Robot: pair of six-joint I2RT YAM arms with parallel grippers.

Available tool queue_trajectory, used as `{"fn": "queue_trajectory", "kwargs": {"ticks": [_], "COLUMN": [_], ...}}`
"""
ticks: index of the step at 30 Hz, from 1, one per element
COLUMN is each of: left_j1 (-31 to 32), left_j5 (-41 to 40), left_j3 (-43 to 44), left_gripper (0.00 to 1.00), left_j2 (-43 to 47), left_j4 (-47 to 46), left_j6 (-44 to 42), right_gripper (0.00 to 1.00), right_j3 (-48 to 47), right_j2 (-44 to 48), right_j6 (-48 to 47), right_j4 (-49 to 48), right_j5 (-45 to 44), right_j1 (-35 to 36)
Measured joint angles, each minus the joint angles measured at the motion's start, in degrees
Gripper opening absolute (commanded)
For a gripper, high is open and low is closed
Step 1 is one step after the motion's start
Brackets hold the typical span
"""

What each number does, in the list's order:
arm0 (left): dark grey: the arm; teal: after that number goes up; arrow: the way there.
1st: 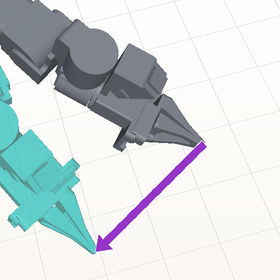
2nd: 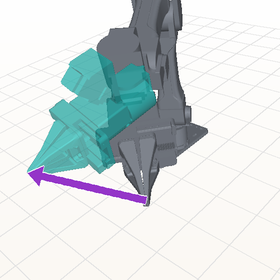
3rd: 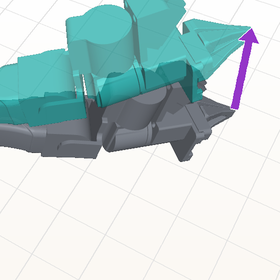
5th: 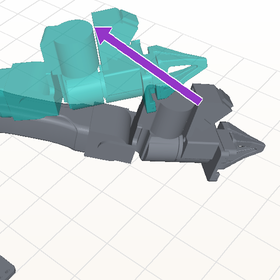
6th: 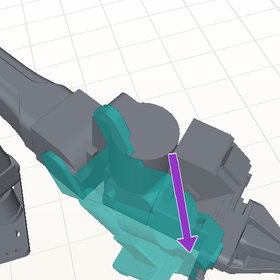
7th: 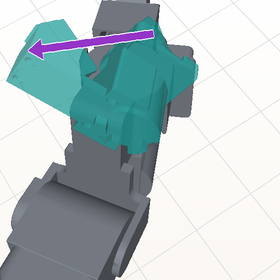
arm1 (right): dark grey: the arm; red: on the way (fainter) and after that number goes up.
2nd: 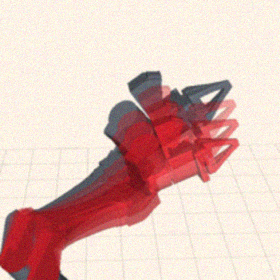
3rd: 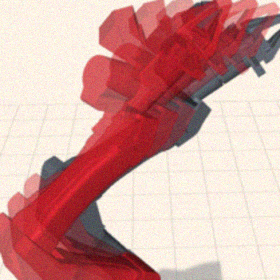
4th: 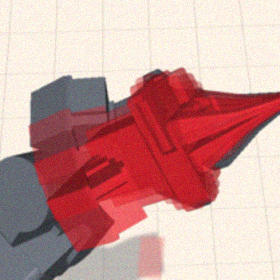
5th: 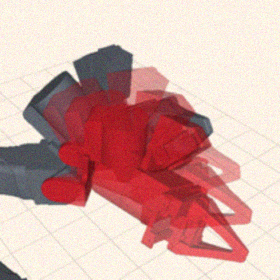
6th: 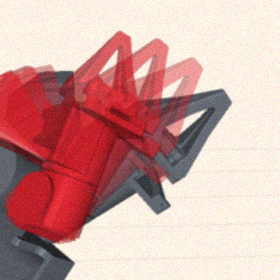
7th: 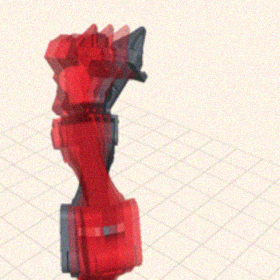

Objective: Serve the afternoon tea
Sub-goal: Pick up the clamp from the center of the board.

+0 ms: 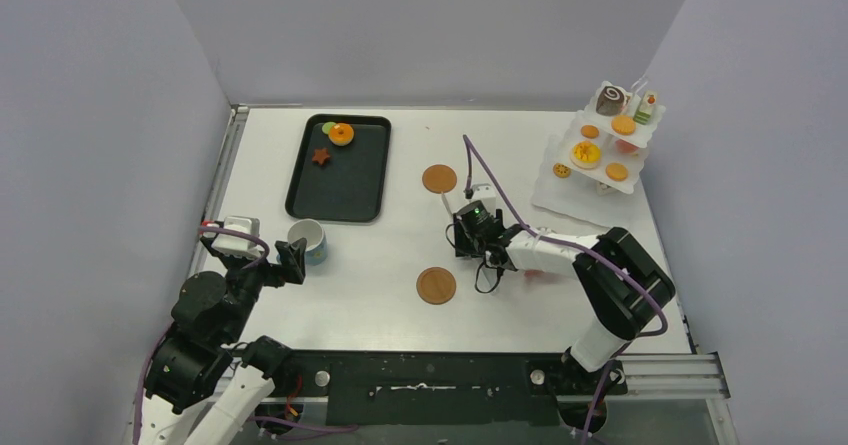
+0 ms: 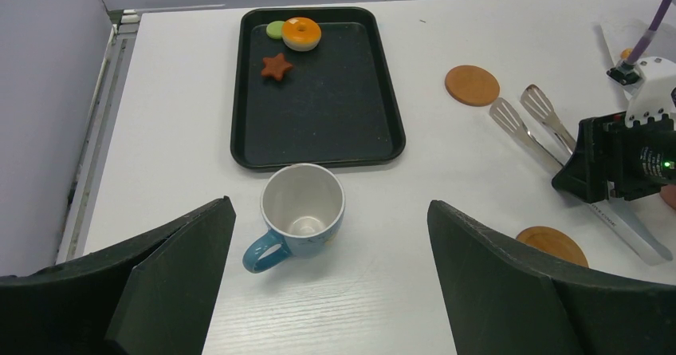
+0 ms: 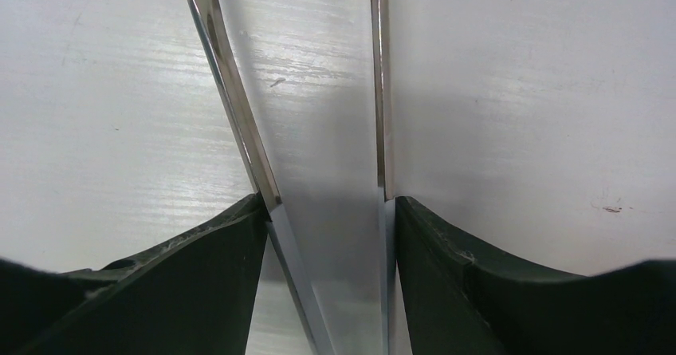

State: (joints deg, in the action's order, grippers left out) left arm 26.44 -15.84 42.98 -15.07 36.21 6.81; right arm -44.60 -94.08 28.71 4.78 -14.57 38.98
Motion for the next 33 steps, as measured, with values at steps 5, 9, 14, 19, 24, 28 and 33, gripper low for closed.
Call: {"fn": "queue_trajectory", "kwargs": {"ticks": [5,9,14,19,24,28,33], "left_j1": [0.0,0.0,0.0,-0.02,-0.17,-0.35,-0.46], "left_j5": [0.0,0.0,0.02,0.0,0.0,0.0,0.0], "left_j3": [0.0,0.0,0.0,0.0,0.0,0.0,0.0], "left_gripper": [0.9,0.9,0.9,0.9,0.9,0.9,0.9], "left_j2": [0.0,-0.07,-0.57,-0.87,-0.87,-0.87,-1.03], "left_j4": [0.02,0.0,0.02,0.02,0.0,0.0,0.02], "left_j6": [0.0,0.0,0.0,0.0,-0.02,-0.02,-0.02], "right_gripper": [0.49,0.49,0.45,0.44,0.44,0.44,0.44], "right_j3": [0.0,-0.52,-3.85,-10.54,-19.41,-22.29,-24.83], "right_j2": [-0.17,-0.04,1.64,5.27,7.3,9.07,9.09], "right_j6": [-0.33,-0.57,-1.97,-2.78,-3.5,-4.33,-5.75], "right_j4": [-0.52,0.74,11.23,23.28,31.74,34.86,36.04], "right_j5": [-0.39,-0.39,0.09,0.07,0.72,2.08,4.66], "right_j1": [-0.13,-0.33,-0.39,-0.44,-0.44,-0.37,0.11]}}
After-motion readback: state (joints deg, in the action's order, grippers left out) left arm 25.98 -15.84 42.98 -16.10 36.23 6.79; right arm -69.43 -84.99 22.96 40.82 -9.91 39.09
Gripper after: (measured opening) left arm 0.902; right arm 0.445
